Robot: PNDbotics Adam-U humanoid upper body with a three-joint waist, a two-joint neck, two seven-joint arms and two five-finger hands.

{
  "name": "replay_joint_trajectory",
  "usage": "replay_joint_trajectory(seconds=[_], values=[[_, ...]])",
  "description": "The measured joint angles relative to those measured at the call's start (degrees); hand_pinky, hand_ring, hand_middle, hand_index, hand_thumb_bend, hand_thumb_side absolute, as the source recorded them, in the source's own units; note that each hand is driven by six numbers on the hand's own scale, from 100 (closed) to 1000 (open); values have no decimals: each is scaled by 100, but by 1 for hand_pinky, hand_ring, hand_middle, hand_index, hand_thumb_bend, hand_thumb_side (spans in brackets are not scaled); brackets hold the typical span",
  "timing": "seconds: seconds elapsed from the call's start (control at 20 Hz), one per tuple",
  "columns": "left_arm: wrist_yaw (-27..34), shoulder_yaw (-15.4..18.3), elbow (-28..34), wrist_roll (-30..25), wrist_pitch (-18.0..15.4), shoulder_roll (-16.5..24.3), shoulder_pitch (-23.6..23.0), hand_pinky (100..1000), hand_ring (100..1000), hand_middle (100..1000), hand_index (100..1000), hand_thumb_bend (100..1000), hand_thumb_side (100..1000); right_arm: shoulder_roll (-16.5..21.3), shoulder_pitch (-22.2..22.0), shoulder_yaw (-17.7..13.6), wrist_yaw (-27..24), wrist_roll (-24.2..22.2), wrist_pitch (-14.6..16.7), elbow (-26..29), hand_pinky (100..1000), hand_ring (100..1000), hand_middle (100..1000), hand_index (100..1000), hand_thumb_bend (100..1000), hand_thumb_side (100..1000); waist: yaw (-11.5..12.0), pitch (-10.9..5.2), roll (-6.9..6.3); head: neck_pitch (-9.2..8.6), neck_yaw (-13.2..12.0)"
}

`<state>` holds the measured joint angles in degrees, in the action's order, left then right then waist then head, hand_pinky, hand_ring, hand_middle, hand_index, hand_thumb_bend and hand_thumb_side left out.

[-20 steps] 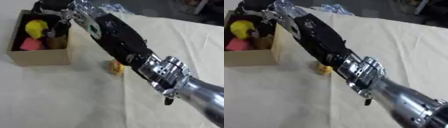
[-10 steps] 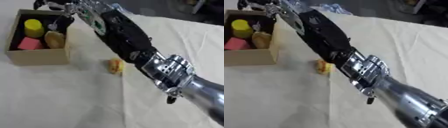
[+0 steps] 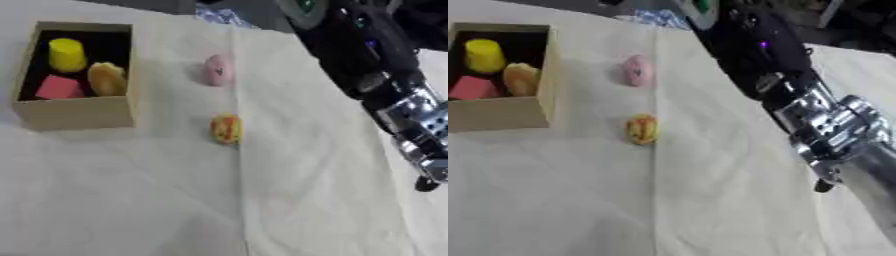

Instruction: Pick up objects on the table and place them in the box.

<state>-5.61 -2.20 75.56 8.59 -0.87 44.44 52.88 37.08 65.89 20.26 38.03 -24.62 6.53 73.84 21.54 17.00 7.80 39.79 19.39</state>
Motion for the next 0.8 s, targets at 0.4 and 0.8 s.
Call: replay_joint_trajectory(seconds=[0.4, 0.8], values=[[-23, -1, -13, 12, -7, 0, -6, 821, 779, 768, 902, 657, 807, 719, -709, 431, -525, -222, -90, 1195, 895, 891, 818, 869, 168, 418, -119, 0, -66, 31, -167], [-21, -1, -31, 50, 6, 0, -6, 821, 778, 767, 903, 657, 808, 1116, -1257, 630, -748, -324, -198, 1851, 894, 889, 817, 871, 152, 453, -186, 16, -135, 61, -167]])
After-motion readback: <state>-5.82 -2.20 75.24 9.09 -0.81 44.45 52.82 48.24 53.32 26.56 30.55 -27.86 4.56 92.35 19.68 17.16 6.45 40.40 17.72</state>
